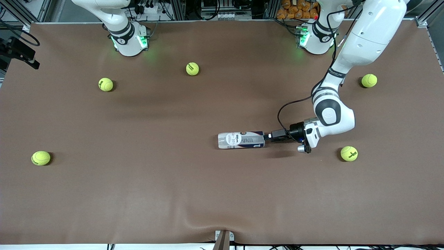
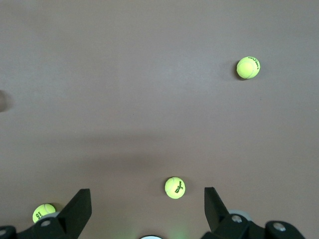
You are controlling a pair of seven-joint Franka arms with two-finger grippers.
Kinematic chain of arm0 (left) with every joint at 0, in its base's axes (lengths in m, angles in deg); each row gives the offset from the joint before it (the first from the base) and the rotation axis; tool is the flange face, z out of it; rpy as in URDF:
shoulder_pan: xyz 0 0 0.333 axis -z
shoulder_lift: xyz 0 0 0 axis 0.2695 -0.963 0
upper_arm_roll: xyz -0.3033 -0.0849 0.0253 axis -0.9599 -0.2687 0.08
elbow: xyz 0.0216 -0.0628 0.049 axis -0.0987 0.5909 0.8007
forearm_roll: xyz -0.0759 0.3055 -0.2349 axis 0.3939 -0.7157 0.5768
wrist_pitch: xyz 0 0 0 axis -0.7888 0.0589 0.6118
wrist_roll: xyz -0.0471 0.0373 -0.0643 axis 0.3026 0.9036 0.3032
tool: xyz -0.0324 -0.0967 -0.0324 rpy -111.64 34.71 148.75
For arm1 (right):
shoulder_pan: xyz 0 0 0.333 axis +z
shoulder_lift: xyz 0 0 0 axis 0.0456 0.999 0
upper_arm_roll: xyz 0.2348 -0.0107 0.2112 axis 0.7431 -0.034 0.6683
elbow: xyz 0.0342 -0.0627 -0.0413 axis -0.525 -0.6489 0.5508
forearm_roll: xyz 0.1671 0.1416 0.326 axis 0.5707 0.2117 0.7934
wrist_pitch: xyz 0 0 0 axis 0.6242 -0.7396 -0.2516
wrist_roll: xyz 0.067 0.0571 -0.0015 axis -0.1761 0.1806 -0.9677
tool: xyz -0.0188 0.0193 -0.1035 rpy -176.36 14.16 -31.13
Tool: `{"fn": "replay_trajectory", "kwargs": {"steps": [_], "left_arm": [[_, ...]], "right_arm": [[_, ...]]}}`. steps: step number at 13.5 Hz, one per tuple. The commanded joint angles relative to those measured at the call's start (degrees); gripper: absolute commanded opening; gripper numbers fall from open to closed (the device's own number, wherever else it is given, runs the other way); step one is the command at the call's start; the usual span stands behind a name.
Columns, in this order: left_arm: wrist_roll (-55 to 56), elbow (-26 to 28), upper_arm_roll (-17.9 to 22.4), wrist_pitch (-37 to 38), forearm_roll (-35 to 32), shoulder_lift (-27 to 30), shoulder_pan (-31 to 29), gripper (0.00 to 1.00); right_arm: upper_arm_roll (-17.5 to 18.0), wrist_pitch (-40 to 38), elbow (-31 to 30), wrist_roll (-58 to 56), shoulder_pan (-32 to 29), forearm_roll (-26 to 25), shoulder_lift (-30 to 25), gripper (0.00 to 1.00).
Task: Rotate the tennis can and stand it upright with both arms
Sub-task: 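Grasp the can's rim end with the left gripper and lift it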
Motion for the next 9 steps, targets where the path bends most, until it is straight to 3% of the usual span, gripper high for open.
{"fn": "replay_trajectory", "kwargs": {"steps": [1, 5, 6, 8, 9], "left_arm": [[-2.62, -1.35, -0.95, 0.06, 3.51, -1.49, 0.12, 1.00], [-2.53, -2.31, -1.83, 0.06, 6.15, -2.01, 0.73, 1.00], [-2.62, -2.75, -1.83, 0.06, 6.15, -2.19, 0.82, 0.96], [-2.88, -2.84, -1.92, 0.06, 6.15, -2.71, 0.82, 0.76], [-2.97, -2.93, -1.92, 0.06, 6.15, -2.72, 0.82, 0.59]], "right_arm": [[0.70, -1.05, 2.17, -0.13, -0.99, -0.39, 1.75, 1.00], [0.88, -2.29, 4.20, -0.13, -0.46, 0.06, 3.44, 1.00], [0.96, -2.29, 4.20, -0.13, -0.46, -0.03, 3.35, 1.00], [0.97, -2.11, 4.20, -0.13, -0.46, -0.03, 3.44, 1.00], [0.96, -2.20, 4.20, -0.13, -0.46, -0.03, 3.35, 1.00]]}}
